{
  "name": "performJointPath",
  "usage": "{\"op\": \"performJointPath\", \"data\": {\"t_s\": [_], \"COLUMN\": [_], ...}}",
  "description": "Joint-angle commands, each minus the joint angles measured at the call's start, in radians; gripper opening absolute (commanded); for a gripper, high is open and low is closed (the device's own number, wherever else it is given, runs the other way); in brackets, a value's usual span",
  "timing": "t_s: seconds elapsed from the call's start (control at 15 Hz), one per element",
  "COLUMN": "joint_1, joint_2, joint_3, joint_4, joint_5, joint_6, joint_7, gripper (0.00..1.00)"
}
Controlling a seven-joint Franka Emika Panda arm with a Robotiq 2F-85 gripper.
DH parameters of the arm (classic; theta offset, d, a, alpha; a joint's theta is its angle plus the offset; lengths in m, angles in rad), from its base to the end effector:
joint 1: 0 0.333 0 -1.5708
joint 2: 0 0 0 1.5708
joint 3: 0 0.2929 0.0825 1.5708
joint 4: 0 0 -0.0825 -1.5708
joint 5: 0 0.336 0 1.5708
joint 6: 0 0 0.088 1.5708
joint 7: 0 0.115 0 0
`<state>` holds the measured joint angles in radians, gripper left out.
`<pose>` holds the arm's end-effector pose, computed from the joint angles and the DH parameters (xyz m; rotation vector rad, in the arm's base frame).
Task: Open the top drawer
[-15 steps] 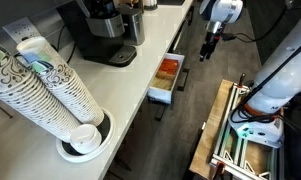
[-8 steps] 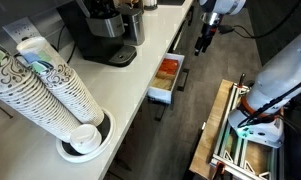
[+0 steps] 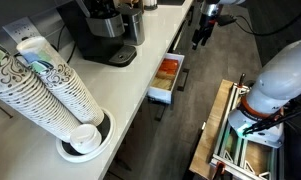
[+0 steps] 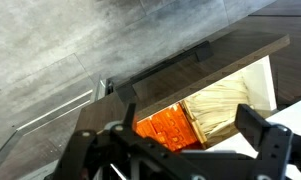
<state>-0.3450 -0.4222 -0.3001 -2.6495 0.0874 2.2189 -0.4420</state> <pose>0.2918 -0.2101 0.3727 -2.9415 0.3403 -0.1068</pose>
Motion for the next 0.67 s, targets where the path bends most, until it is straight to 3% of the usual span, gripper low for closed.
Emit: {"op": "performJointPath", "data": {"t_s": [0.0, 0.6], "joint_1": [0.017, 0.051], "joint_2": [-0.073, -0.075], "joint_3": [0.014, -0.006], "joint_4": [-0.019, 0.003], "joint_5": [-0.059, -0.053], "joint_6": [-0.049, -0.050], "joint_7": [0.101, 0.094], "gripper": [1.00, 1.00]}}
